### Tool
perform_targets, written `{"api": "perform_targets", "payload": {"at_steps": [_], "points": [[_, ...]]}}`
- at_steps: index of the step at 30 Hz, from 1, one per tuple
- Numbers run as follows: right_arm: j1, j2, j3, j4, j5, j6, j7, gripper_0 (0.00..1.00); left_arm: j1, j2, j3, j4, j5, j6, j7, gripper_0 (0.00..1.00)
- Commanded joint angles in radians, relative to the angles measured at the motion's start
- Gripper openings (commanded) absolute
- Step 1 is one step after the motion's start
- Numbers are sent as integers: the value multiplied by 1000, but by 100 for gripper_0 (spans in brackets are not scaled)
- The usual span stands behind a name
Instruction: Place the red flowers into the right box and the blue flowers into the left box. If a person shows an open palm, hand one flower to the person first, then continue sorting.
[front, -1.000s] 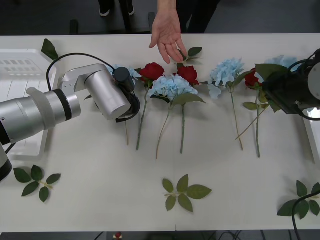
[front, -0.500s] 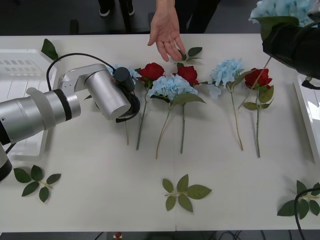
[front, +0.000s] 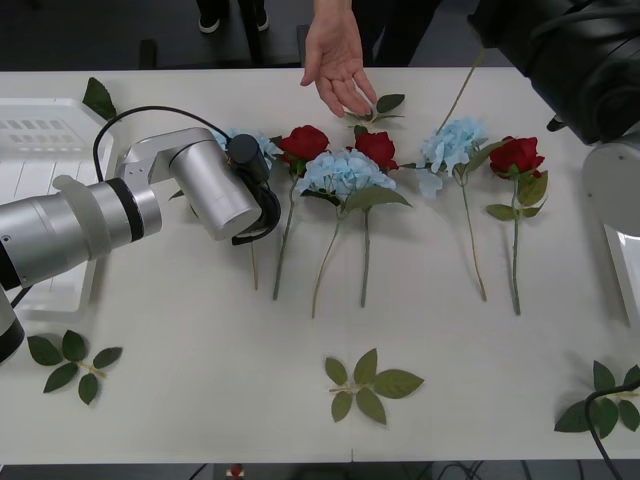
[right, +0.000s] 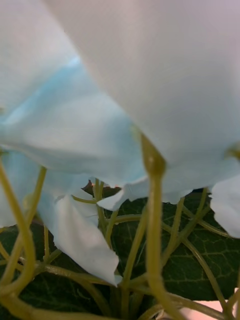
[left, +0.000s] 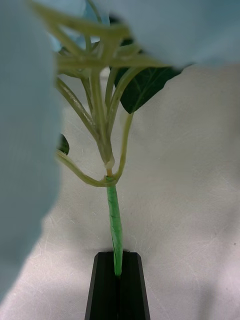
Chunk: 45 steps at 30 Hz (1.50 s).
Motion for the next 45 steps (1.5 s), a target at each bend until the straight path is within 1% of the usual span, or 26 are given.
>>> {"api": "perform_targets", "payload": {"at_steps": [1,5,8,14,20,27,28,30,31,33,35,38,41,43,45], "points": [[-41,6,71,18,132,-65,-47,0,15,7,-5,7,-4,-16,-26,0],[-98,74,123,100,260,-94,-45,0,15,7,-4,7,-4,-16,-24,0],[-133,106,143,159,318,-102,-50,0,15,9,-5,7,-4,-14,-26,0],[-208,148,147,277,364,-123,-52,0,16,9,-5,7,-2,-16,-26,0],[-235,149,147,323,361,-134,-55,0,15,9,-5,7,0,-16,-26,0],[-236,149,147,323,358,-134,-50,0,15,9,-4,7,0,-16,-26,0],[-236,149,147,323,362,-134,-50,5,16,9,-4,7,0,-16,-26,0],[-236,149,147,323,361,-137,-50,32,15,9,-5,7,0,-16,-27,0],[-236,149,147,323,361,-139,-55,41,15,9,-4,7,0,-16,-27,0],[-236,149,147,323,359,-145,-56,68,15,9,-5,7,0,-16,-29,0],[-236,149,146,317,359,-145,-56,77,16,9,-5,7,1,-16,-31,0],[-231,149,147,309,356,-137,-59,85,16,9,-5,7,1,-16,-31,0],[-222,149,146,281,353,-112,-61,88,15,9,-4,5,1,-14,-31,0],[-212,148,144,249,349,-77,-59,87,15,9,-5,7,1,-16,-31,0],[-182,140,143,193,341,-39,-61,87,15,9,-5,7,1,-16,-32,0]]}}
